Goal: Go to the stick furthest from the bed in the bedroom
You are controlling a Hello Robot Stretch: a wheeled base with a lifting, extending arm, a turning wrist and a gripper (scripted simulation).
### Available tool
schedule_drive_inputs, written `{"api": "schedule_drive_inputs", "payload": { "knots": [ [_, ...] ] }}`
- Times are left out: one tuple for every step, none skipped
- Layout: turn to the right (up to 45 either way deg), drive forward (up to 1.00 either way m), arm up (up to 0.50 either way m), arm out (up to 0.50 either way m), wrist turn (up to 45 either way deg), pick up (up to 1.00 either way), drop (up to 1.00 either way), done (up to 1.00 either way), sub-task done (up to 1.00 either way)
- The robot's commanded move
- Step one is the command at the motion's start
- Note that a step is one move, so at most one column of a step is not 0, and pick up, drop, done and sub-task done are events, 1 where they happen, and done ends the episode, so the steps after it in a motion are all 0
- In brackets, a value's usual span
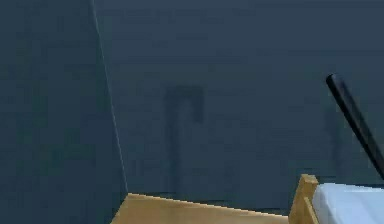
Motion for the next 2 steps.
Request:
{"api": "schedule_drive_inputs", "payload": {
  "knots": [
    [45.0, 0.0, 0.0, 0.0, 0.0, 0.0, 0.0, 0.0, 0.0],
    [45.0, 0.0, 0.0, 0.0, 0.0, 0.0, 0.0, 0.0, 0.0]
  ]
}}
